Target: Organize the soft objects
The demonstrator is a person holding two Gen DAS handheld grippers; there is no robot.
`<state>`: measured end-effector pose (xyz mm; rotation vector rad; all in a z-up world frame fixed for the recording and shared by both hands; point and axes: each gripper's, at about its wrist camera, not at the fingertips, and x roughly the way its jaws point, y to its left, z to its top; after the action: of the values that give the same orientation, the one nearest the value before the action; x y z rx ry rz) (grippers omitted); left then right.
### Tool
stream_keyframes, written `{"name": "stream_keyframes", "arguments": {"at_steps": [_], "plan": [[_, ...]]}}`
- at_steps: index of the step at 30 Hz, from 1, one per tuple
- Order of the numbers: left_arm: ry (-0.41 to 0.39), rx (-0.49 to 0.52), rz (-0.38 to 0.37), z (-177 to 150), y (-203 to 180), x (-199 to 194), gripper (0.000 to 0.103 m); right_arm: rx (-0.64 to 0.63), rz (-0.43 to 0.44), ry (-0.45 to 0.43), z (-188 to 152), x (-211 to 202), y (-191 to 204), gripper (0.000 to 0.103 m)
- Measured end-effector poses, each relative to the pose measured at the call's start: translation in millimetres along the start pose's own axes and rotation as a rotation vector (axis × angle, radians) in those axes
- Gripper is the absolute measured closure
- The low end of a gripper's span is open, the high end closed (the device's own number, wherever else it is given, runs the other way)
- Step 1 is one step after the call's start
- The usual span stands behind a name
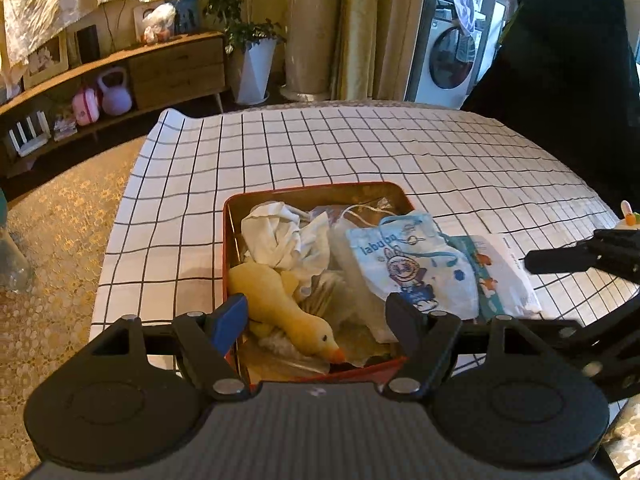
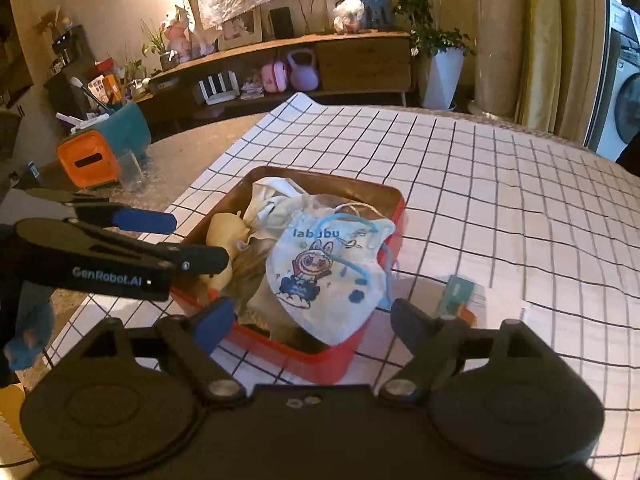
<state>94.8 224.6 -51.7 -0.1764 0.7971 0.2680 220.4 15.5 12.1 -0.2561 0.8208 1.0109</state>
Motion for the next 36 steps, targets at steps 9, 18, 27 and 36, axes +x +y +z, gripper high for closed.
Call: {"name": "stream_keyframes", "arguments": {"at_steps": [9, 18, 27, 36], "plan": [[-0.070, 0.039, 0.016, -4, -22, -42, 0.020, 0.027, -0.024, -0.128, -6, -51, 0, 0.016], [-0.161, 0.120, 0.037, -17, -58, -81, 0.017, 0.016, -0.037, -0.238, -27, -93, 3, 0.006], [-0.232, 0.131, 0.023, -31, -84, -105, 0.006, -0.015, -0.081, -0.329, -51, -121, 7, 0.000], [-0.257, 0.108, 0.007, -45, -98, -119, 0.006, -0.001, -0.130, -0.399, -70, -139, 5, 0.000]]}}
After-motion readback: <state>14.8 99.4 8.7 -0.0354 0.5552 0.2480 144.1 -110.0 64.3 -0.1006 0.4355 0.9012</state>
